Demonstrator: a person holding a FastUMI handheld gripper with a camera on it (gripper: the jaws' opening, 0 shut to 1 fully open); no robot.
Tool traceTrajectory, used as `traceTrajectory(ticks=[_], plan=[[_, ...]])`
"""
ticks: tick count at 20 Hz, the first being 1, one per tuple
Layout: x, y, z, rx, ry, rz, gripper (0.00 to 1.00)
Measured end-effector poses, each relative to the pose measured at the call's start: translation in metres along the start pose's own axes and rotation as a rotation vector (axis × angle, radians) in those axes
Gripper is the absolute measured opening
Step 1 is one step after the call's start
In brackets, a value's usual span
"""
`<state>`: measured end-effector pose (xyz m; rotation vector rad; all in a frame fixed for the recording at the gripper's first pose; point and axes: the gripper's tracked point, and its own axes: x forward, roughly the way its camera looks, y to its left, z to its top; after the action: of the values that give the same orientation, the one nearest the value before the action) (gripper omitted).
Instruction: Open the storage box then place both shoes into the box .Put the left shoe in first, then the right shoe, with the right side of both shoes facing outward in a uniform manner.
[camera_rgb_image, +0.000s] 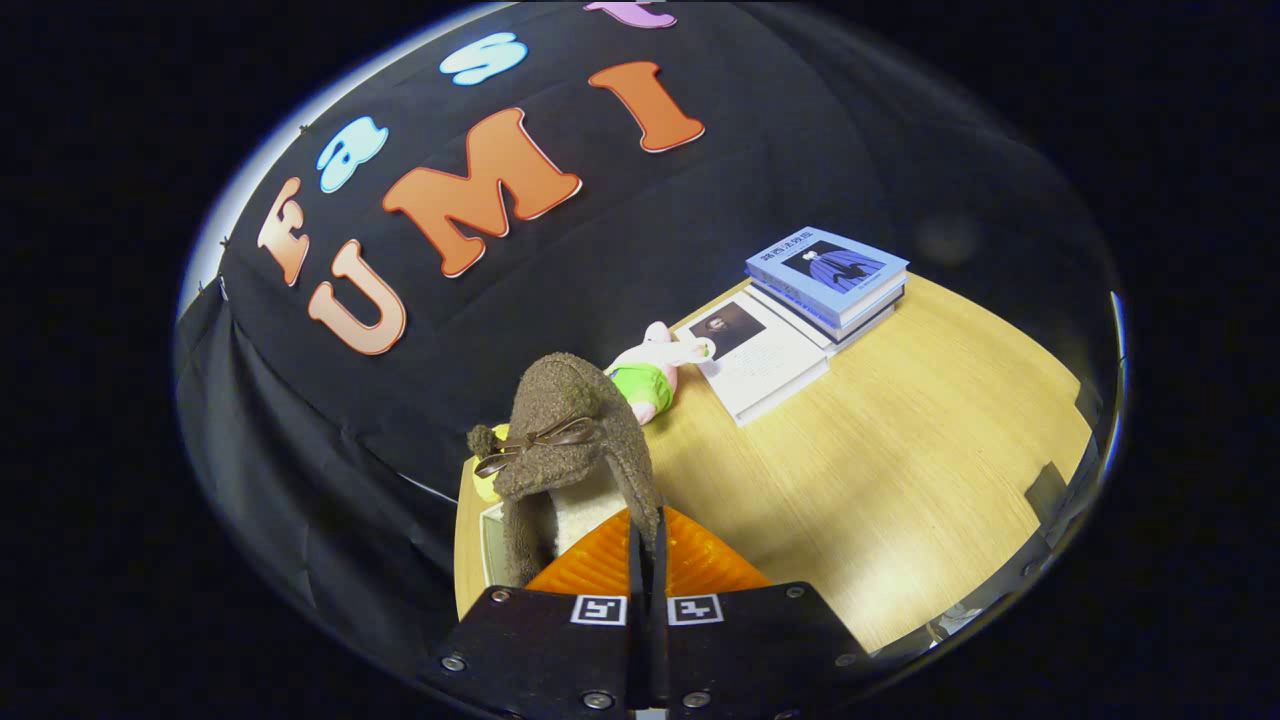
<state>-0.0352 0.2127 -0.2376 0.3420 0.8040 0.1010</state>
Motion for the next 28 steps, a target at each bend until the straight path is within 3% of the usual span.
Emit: traceTrajectory(ticks=[5,13,18,19,21,22,23,24,26,28], plan=[[0.011,0.029,-0.036,-0.049,0.050,0.031,0.01],[0.041,0.011,-0.091,-0.159,0.111,-0.076,0.01],[0.036,0.017,-0.094,-0.192,0.108,-0.068,0.06],[0.033,0.023,-0.093,-0.189,0.105,-0.047,0.10],[0.022,0.032,-0.086,-0.168,0.092,-0.017,0.26],[0.017,0.038,-0.081,-0.175,0.081,-0.006,0.42],[0.012,0.040,-0.075,-0.193,0.067,-0.001,0.51],[0.007,0.041,-0.068,-0.213,0.052,-0.001,0.70],[0.000,0.041,-0.051,-0.248,0.011,-0.003,0.90],[-0.006,0.038,-0.035,-0.268,-0.026,-0.005,0.99]])
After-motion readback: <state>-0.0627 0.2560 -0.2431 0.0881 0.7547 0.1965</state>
